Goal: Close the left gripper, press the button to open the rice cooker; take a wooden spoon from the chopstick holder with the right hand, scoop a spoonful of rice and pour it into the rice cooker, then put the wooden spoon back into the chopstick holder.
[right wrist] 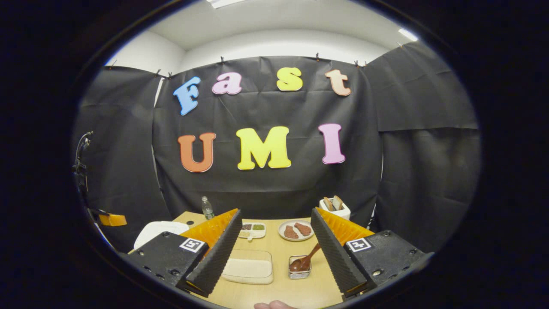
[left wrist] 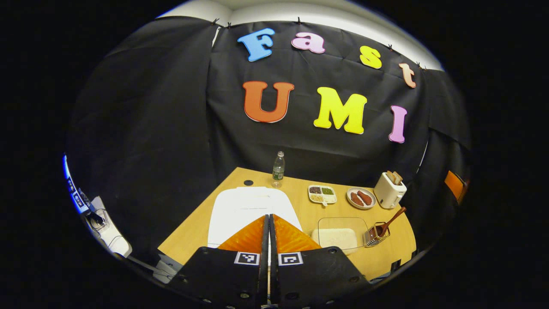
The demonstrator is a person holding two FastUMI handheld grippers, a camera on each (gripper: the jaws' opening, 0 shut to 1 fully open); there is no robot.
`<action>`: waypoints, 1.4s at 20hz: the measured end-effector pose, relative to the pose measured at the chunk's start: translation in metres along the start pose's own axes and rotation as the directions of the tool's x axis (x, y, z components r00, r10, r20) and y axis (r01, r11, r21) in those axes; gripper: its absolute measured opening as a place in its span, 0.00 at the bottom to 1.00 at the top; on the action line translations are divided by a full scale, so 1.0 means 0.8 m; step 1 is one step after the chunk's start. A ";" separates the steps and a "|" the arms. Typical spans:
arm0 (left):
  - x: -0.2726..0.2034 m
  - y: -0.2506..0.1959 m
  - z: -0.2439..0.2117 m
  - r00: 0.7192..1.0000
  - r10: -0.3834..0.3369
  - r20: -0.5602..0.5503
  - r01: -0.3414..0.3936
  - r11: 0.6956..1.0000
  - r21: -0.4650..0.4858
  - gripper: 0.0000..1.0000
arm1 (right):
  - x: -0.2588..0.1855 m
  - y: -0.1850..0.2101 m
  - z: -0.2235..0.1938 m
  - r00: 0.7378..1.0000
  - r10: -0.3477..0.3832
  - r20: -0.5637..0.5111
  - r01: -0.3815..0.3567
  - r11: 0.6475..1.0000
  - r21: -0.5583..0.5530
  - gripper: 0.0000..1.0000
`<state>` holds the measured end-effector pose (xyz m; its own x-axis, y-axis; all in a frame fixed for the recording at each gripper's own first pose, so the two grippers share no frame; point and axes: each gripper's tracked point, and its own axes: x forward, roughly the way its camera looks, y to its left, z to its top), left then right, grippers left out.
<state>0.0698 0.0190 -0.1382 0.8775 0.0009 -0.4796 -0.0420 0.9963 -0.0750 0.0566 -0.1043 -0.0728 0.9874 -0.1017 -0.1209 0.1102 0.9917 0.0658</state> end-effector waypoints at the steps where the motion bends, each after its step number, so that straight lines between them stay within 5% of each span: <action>1: 0.007 0.003 -0.005 1.000 -0.006 -0.022 0.006 1.000 0.000 0.02 | 0.003 -0.005 -0.002 1.000 -0.006 -0.005 0.006 1.000 0.003 1.00; 6: 0.050 0.010 -0.032 0.988 -0.045 -0.145 0.039 0.998 -0.049 0.00 | 0.014 -0.024 -0.017 0.999 -0.025 -0.034 0.025 1.000 0.000 1.00; 12: 0.109 0.026 -0.102 0.943 -0.053 -0.328 0.010 0.991 -0.130 0.00 | 0.014 -0.056 -0.042 0.993 -0.064 -0.096 0.064 0.998 -0.009 1.00; 21: 0.133 0.048 -0.111 0.935 -0.034 -0.352 -0.023 0.988 -0.155 0.00 | 0.001 -0.084 -0.060 0.983 -0.121 -0.138 0.120 0.993 -0.022 1.00; 28: 0.130 0.050 -0.124 0.925 -0.075 -0.371 -0.017 0.971 -0.238 0.00 | 0.021 -0.049 -0.045 0.990 -0.046 -0.136 0.038 0.998 -0.059 1.00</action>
<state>0.1122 0.0508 -0.2779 0.6378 -0.1057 -0.7629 -0.1694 0.9470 -0.2728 0.0648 -0.1422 -0.1132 0.9568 -0.1357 -0.2571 0.1411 0.9900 0.0028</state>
